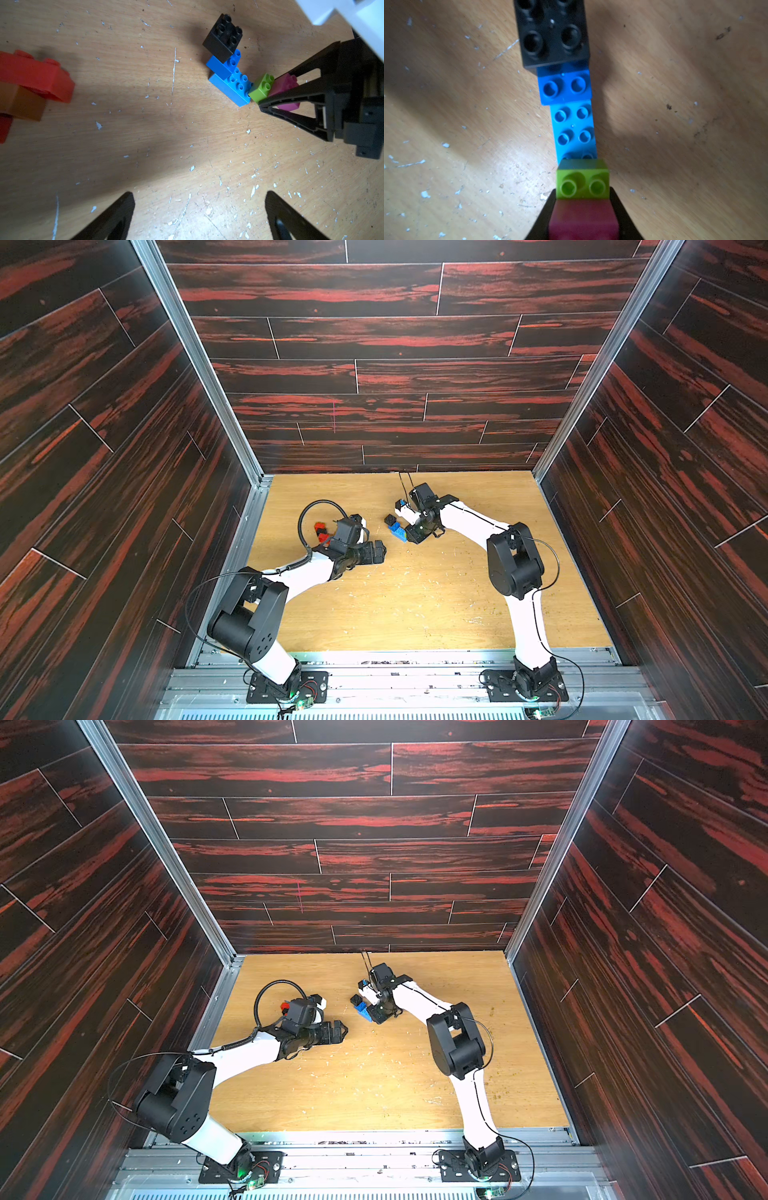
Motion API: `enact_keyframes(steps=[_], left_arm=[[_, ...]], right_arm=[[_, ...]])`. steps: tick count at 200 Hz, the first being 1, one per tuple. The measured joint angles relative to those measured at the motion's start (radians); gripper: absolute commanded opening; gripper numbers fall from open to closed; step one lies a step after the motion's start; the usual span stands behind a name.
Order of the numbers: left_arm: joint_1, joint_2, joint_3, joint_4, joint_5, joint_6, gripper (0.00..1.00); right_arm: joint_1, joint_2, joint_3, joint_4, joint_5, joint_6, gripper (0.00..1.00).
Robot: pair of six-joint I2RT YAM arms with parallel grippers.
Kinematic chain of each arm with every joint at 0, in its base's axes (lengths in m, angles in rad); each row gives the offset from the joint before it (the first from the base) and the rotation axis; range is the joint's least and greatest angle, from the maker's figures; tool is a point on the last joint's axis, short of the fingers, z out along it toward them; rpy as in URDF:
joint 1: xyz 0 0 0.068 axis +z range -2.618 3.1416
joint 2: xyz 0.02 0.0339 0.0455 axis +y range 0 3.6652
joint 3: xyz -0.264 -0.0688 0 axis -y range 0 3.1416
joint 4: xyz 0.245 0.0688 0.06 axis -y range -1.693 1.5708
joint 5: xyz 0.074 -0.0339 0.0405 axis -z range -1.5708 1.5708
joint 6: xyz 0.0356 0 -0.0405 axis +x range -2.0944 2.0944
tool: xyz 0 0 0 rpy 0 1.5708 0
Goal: Assemble the letter v with lego
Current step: Assemble the lego brick with the lego brick.
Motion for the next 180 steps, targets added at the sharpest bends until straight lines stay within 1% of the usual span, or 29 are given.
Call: enact_keyframes(steps=[124, 180], left_arm=[[0.000, 0.000, 0.000, -0.001, -0.001, 0.000, 1.00], [0.000, -0.007, 0.000, -0.005, -0.002, 0.000, 1.00]], right_arm=[[0.000, 0.016, 0.010, 0.005, -0.027, -0.005, 0.24], [0.010, 0.013, 0.000, 0.014, 0.018, 0.032, 0.24]])
